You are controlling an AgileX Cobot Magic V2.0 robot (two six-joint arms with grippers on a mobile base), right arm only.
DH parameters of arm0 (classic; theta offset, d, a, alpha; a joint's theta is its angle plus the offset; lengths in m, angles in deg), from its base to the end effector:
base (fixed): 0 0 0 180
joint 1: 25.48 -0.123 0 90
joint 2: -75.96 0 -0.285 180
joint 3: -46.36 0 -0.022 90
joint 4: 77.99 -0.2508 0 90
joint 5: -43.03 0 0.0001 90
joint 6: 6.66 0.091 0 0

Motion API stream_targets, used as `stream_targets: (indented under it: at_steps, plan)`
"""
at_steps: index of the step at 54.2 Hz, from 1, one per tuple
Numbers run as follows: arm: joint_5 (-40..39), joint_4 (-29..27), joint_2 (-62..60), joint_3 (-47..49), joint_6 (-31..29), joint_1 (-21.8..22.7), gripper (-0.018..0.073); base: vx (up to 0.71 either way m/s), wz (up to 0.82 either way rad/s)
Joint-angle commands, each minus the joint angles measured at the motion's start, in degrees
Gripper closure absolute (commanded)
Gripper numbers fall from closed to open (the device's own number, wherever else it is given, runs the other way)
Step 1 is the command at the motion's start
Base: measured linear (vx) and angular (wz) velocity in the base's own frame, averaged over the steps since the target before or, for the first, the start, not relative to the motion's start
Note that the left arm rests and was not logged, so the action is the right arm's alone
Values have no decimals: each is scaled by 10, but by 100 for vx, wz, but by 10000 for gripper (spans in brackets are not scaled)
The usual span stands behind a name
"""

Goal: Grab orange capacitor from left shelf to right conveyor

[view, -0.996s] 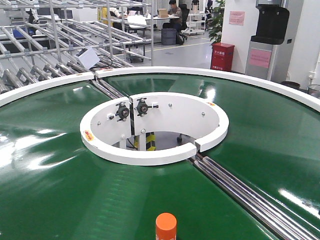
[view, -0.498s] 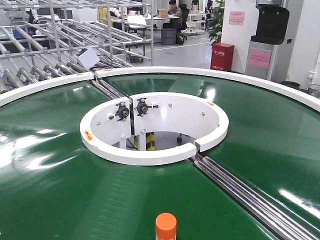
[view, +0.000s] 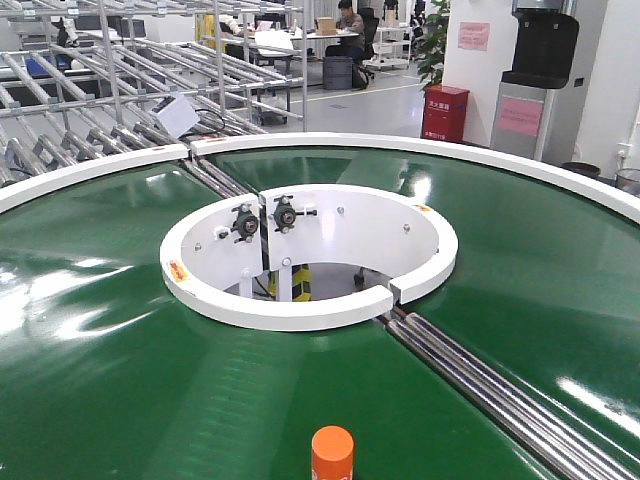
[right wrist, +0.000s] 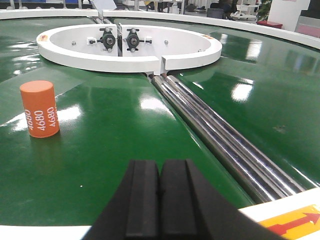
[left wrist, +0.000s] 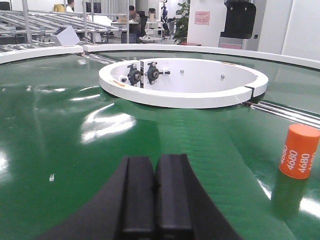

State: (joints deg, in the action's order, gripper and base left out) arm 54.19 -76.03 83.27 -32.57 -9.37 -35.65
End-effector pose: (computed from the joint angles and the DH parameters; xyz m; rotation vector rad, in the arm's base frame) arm 0.0556 0.0094 0.1859 -0.2141 1.6867 0.0665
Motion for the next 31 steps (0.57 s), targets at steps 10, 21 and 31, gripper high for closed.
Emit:
stream_targets:
  at_steps: [10, 21, 31]
  plan:
    - [-45, 5, -9, -5, -8, 3, 571, 0, 0]
    - [-45, 5, -9, -5, -8, 3, 571, 0, 0]
    - [-46, 5, -9, -5, -8, 3, 569, 0, 0]
